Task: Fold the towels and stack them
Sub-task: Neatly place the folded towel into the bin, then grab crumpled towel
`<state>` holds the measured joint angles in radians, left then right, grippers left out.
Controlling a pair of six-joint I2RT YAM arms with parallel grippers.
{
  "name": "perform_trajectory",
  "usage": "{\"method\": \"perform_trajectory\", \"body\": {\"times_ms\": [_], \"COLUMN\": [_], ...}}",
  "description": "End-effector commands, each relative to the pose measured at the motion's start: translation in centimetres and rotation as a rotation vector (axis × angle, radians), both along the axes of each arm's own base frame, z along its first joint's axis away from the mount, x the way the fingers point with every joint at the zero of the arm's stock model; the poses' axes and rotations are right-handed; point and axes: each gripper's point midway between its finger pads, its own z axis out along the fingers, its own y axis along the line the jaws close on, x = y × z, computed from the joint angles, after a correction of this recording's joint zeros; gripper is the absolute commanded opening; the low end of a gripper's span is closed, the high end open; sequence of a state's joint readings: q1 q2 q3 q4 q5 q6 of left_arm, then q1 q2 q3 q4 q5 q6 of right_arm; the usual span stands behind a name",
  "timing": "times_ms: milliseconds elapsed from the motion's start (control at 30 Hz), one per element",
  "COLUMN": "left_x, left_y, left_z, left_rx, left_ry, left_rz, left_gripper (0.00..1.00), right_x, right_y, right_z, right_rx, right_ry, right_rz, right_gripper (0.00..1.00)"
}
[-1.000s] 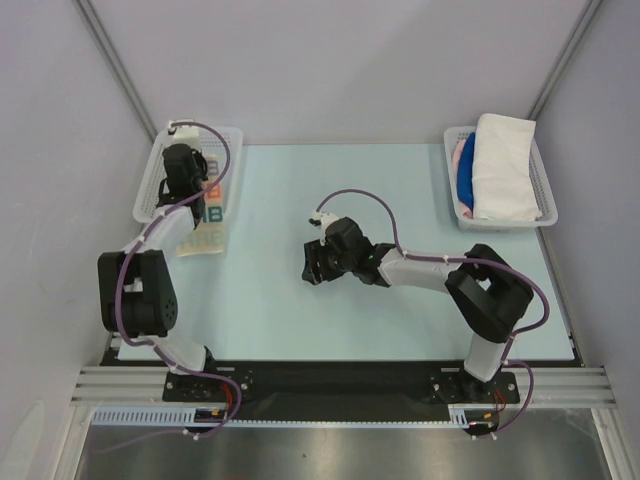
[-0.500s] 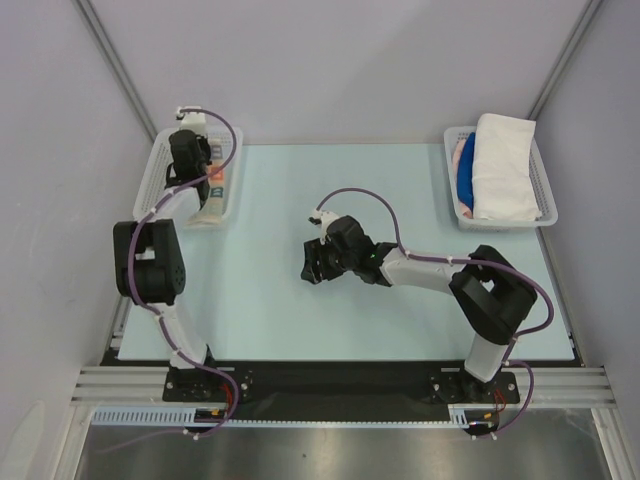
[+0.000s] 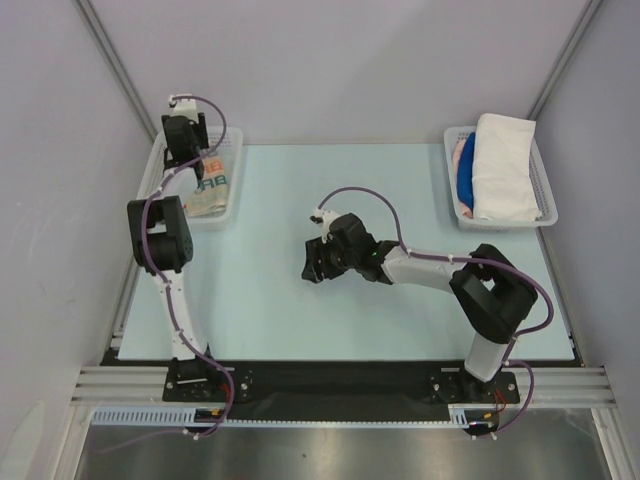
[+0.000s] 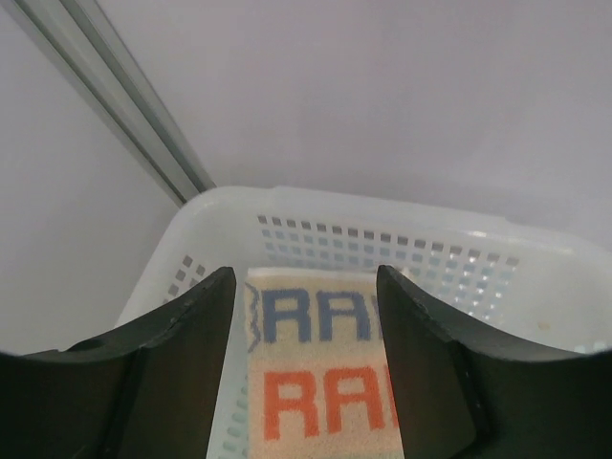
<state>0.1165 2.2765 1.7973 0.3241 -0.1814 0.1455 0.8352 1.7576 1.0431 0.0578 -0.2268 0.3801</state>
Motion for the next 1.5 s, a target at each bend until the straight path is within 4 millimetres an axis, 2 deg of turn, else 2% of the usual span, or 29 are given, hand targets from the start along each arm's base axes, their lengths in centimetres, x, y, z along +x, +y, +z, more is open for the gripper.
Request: {"method": "perform_trajectory", "body": {"times_ms": [0,67,100,167,200,300,333,400,433,467,600,633,667,700,800,833,900,967,1000,1033,1067,1167,1233,1267,1300,1333,1400,1433,1467], "left_x": [0.8,0.1,-0.5,-1.3,-2.0,-3.3,-4.2,-5.4,-6.6,-7.3,-11.5,-12.8,-14.4,-15.5,-19.8,-21.5,-24.1,-26.5,-27.7,-29.2,-30.5,-33.6,-35.6,-36.5,-37.3,-37.9,-39.8,-40.2,-40.9], "left_y": [0.3,0.2,0.1,-0.3,-0.8,-3.2,-4.1,-7.1,-7.8,-11.4,-17.6,-19.7,-20.3,-21.4,-25.1,-27.6,-29.1,-31.6,-31.8,-32.7,-33.4,-34.0,-33.7,-33.8,-33.5,-33.4,-33.2,-33.0,-32.6], "left_z": [7.3,7.8,9.9,10.6,12.2,12.8,14.4,13.6,15.4,14.2,13.5,12.3,13.8,13.1,12.7,12.3,12.7,11.9,11.3,12.3,11.3,11.3,11.4,11.1,10.9,11.0,11.1,11.2,11.1], "left_rx": [-0.024,-0.046,-0.048,-0.074,-0.088,-0.147,-0.172,-0.2,-0.232,-0.253,-0.333,-0.368,-0.397,-0.437,-0.478,-0.464,-0.447,-0.433,-0.425,-0.461,-0.466,-0.489,-0.458,-0.449,-0.431,-0.43,-0.443,-0.447,-0.45], "left_ry": [-0.166,-0.18,-0.219,-0.225,-0.236,-0.239,-0.263,-0.222,-0.249,-0.211,-0.138,-0.102,-0.118,-0.08,-0.009,0.02,0.038,0.082,0.116,0.105,0.126,0.164,0.193,0.217,0.232,0.229,0.214,0.209,0.207], "left_rz": [0.02,0.029,0.03,0.03,0.021,-0.019,-0.028,-0.061,-0.059,-0.11,-0.166,-0.186,-0.189,-0.205,-0.265,-0.312,-0.345,-0.41,-0.414,-0.481,-0.517,-0.59,-0.627,-0.661,-0.683,-0.709,-0.774,-0.784,-0.792], "left_gripper": [0.66,0.67,0.67,0.67,0.67,0.67,0.67,0.66,0.67,0.67,0.66,0.65,0.65,0.64,0.64,0.64,0.66,0.65,0.65,0.65,0.65,0.64,0.65,0.75,0.81,0.92,0.92,0.92,0.92], "right_x": [0.8,1.0,1.1,1.4,1.5,1.8,2.0,2.3,2.6,2.8,4.5,4.9,4.8,5.2,6.7,7.1,8.6,9.5,10.1,10.2,10.3,11.1,12.5,13.1,14.8,15.6,17.7,19.2,20.2], "right_y": [0.7,0.5,0.5,0.3,0.2,0.1,-0.1,-0.4,-0.7,-1.1,-2.8,-3.3,-3.9,-4.5,-7.1,-8.0,-11.0,-13.1,-14.9,-15.5,-16.2,-19.4,-22.9,-24.2,-27.5,-29.1,-32.1,-34.6,-36.0], "right_z": [1.0,1.1,1.2,1.3,1.4,2.3,2.5,3.6,4.0,4.5,7.3,8.5,8.8,9.5,12.5,13.6,14.3,16.3,16.5,17.0,17.4,18.7,18.6,19.3,18.3,18.0,18.6,16.9,16.7], "right_rx": [0.035,0.034,0.037,0.034,0.033,0.041,0.038,0.041,0.037,0.031,0.036,0.052,0.039,0.037,0.059,0.065,0.043,0.062,0.055,0.061,0.061,0.039,0.008,0.003,-0.037,-0.057,-0.061,-0.086,-0.085], "right_ry": [-0.027,-0.03,-0.033,-0.04,-0.042,-0.061,-0.072,-0.095,-0.114,-0.128,-0.177,-0.199,-0.195,-0.213,-0.24,-0.249,-0.236,-0.26,-0.255,-0.263,-0.272,-0.311,-0.294,-0.289,-0.264,-0.26,-0.253,-0.213,-0.21], "right_rz": [0.014,0.004,0.001,-0.009,-0.015,-0.027,-0.039,-0.05,-0.069,-0.08,-0.162,-0.182,-0.194,-0.22,-0.302,-0.329,-0.407,-0.464,-0.508,-0.52,-0.537,-0.632,-0.726,-0.754,-0.841,-0.887,-0.962,-1.023,-1.061], "right_gripper": [0.59,0.59,0.59,0.59,0.59,0.59,0.59,0.6,0.59,0.6,0.6,0.6,0.6,0.61,0.62,0.62,0.62,0.62,0.63,0.63,0.64,0.69,0.71,0.71,0.71,0.71,0.7,0.69,0.69]}}
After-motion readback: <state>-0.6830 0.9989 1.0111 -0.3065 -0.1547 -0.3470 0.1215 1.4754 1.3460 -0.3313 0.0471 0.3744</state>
